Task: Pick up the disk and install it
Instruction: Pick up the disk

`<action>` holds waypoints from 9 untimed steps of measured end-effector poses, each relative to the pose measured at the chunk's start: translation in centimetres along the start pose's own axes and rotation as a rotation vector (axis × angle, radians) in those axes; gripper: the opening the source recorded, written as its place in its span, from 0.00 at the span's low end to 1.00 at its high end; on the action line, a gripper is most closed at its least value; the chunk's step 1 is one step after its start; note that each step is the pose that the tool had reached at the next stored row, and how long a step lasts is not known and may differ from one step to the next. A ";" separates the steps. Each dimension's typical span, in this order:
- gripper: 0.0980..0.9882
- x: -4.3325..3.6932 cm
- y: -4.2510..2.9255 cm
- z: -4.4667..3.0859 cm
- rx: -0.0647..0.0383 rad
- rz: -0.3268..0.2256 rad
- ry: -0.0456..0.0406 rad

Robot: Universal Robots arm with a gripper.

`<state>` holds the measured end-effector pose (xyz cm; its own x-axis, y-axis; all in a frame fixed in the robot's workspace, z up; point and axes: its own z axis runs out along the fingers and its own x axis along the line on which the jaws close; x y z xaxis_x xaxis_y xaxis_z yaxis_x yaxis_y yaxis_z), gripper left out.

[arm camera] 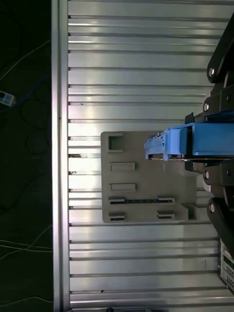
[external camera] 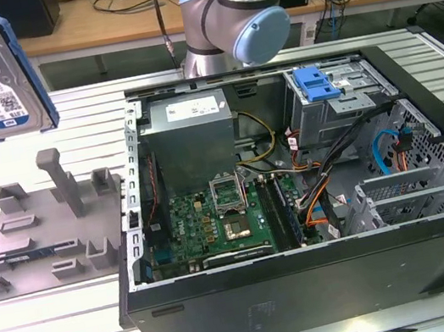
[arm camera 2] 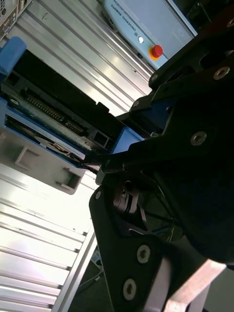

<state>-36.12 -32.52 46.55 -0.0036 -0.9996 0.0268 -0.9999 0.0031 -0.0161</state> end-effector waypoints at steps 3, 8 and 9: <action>0.30 0.20 -0.64 -0.02 0.000 0.000 0.0001; 0.30 0.55 -1.64 -0.04 0.000 0.001 0.0001; 0.30 0.62 -1.86 -0.06 0.000 0.001 0.0001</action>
<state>-34.27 -33.14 46.66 -0.0049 -0.9996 0.0269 -0.9999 0.0045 -0.0159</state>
